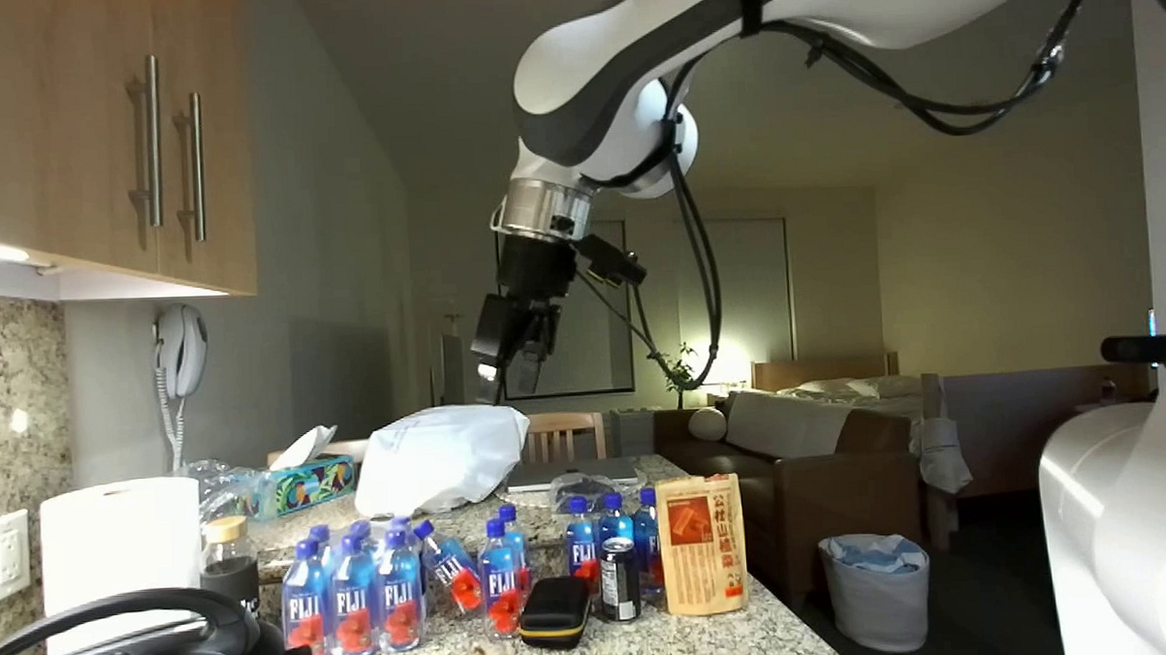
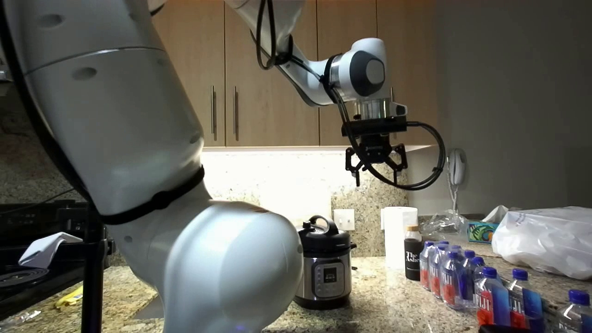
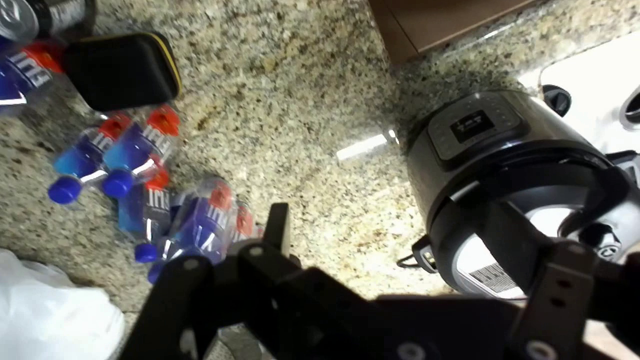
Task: Pick up the lid from the cooker and put it on the counter
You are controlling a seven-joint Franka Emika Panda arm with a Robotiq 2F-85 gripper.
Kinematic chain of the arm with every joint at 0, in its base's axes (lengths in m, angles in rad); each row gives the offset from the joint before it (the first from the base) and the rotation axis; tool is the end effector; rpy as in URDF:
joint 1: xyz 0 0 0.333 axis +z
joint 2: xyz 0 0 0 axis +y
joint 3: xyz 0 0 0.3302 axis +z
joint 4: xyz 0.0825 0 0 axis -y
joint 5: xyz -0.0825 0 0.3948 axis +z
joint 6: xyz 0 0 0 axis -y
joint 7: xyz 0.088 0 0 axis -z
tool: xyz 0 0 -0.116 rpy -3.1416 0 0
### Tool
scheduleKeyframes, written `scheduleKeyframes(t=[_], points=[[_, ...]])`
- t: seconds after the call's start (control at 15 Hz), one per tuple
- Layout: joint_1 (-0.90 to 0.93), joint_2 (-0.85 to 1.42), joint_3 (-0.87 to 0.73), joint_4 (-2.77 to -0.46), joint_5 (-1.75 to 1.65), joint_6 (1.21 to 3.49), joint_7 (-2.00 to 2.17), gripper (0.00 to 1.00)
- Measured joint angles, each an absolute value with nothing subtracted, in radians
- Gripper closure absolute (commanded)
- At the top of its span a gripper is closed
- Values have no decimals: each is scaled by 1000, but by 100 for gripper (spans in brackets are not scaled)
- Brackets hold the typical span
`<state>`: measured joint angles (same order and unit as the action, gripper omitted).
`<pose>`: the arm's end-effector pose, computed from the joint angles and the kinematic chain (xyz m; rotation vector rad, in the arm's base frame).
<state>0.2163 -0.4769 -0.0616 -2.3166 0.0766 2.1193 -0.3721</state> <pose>0.4357 0.0689 0.5515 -2.9473 -0.7508 -0.4398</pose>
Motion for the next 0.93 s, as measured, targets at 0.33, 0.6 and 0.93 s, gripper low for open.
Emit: scheduleKeyframes(t=[0.33, 0.6, 0.93], points=[[294, -239, -50, -2111, 221, 2151, -547, 0], [298, -74, 8, -1948, 302, 2122, -674, 0], [271, -76, 22, -1948, 302, 2122, -672, 0]])
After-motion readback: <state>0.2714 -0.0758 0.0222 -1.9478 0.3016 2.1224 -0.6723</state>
